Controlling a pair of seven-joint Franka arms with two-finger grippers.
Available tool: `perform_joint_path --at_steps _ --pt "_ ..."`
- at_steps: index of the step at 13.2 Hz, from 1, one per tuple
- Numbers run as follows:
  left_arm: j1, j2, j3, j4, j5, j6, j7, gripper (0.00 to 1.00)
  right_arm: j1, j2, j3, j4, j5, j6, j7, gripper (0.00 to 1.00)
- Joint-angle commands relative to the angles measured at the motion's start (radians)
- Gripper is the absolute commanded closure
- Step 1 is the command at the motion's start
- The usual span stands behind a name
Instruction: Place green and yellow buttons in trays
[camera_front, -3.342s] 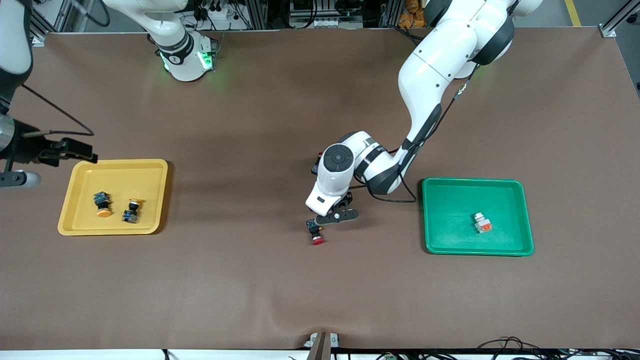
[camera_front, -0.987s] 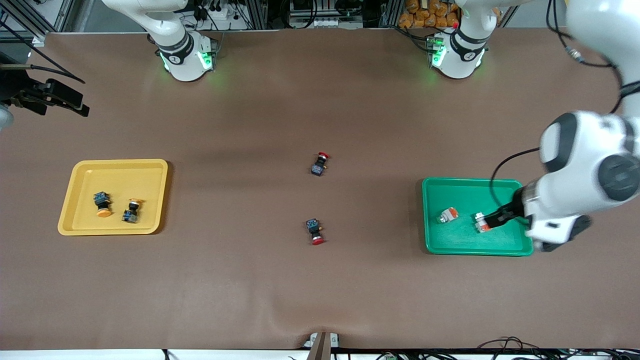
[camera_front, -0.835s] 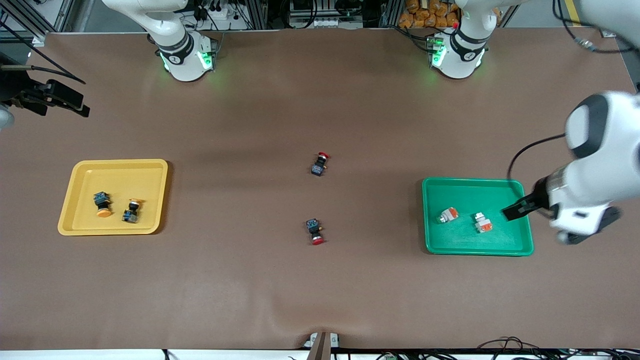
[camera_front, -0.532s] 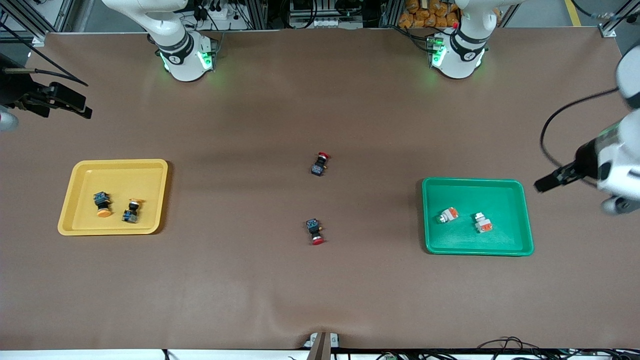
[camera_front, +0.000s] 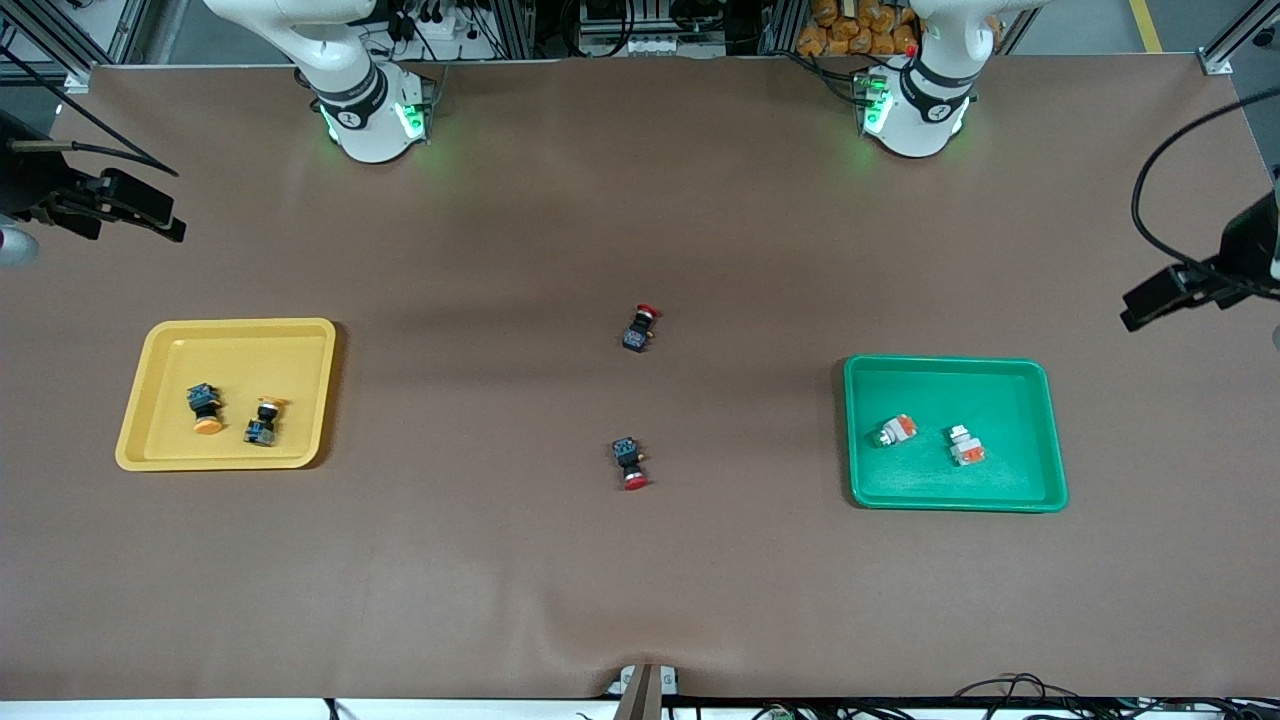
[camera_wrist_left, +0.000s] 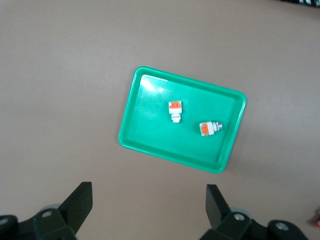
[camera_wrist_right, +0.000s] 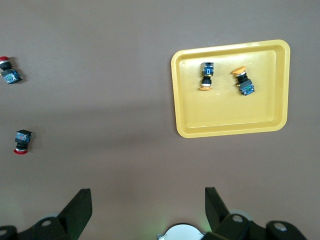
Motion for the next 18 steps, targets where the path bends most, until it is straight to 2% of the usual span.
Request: perform_joint_path --at_steps 1,7,12,18 --pt "-0.125 -0.095 0.146 -0.099 -0.044 -0.011 0.067 0.00 0.000 0.016 -0.001 0.037 -0.005 0.005 0.016 0.00" --pt "-0.150 -0.144 0.160 -0.153 -0.045 -0.022 0.078 0.00 -0.002 0.016 -0.001 0.038 -0.001 0.019 0.015 0.00" --pt "-0.150 -0.133 0.162 -0.146 -0.045 -0.019 0.081 0.00 0.009 0.018 0.000 0.037 0.001 0.017 0.016 0.00" --pt "-0.171 -0.173 0.211 -0.196 -0.074 -0.002 0.097 0.00 0.003 0.023 0.000 0.035 0.001 0.005 0.004 0.00"
